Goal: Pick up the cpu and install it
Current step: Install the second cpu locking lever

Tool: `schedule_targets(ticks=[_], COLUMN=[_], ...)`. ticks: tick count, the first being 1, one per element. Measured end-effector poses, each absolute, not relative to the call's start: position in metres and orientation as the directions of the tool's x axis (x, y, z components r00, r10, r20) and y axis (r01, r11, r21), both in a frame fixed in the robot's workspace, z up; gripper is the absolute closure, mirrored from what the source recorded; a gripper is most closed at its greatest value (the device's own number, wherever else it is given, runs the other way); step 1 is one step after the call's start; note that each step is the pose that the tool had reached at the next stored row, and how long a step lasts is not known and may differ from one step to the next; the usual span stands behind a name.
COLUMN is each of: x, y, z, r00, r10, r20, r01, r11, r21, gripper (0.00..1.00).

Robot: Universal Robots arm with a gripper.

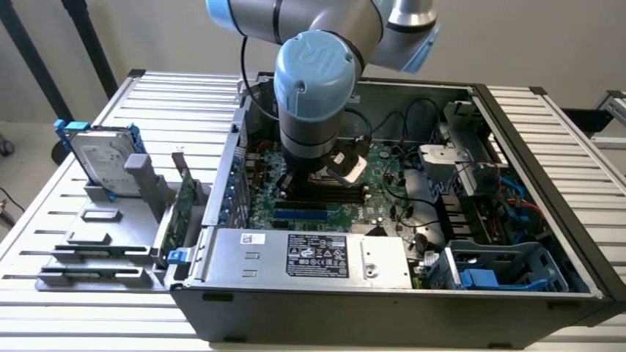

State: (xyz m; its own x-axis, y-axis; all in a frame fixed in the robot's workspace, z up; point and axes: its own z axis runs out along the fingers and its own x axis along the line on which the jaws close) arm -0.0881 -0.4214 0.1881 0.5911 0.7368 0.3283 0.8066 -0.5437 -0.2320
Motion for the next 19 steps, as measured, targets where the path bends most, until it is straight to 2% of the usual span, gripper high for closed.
schedule_targets(ticks=[19], x=[-0.0882], y=[-0.4214], z=[0.1881], r00=[0.591], r10=[0.737], r20=[0.328], r01=[0.807], r11=[-0.544], r21=[-0.232], gripper=[0.89])
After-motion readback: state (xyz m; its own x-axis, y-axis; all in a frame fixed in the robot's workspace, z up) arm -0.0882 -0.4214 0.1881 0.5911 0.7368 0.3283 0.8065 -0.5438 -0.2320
